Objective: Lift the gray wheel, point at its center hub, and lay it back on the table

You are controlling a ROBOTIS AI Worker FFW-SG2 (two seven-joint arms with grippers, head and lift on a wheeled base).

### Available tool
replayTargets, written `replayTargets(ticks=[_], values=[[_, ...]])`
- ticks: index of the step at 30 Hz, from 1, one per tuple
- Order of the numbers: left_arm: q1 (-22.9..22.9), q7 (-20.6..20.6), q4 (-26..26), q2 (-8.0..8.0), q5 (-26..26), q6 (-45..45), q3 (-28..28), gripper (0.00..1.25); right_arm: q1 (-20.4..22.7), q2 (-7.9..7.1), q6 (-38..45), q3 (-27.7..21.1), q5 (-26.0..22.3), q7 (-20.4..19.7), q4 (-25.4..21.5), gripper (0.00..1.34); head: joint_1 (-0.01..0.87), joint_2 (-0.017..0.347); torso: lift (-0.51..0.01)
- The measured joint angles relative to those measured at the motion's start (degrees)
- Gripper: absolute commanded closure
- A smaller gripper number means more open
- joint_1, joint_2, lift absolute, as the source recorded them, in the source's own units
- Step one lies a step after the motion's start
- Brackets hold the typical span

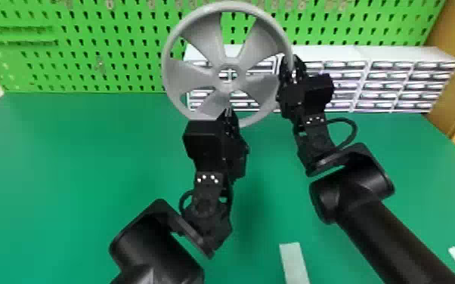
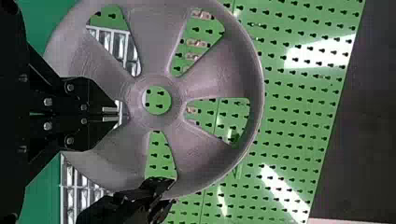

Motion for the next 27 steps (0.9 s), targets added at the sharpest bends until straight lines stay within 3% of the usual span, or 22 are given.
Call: replayTargets(ticks=[5,27], values=[[-0.70,-3.44,2.98,-1.33,0.08,-1.09,2.70,1.15,0.09,-0.19,0.00,0.67,-0.20,0.00,-0.27,1.26,0.692,0.048,-0.096],[-6.57,-5.82,11.70,-3.51,-3.28,-6.93,4.61,1.15,0.38,-0.52,0.00,2.59,-1.27,0.00,-0.73,1.26,0.692,0.048,-0.096]])
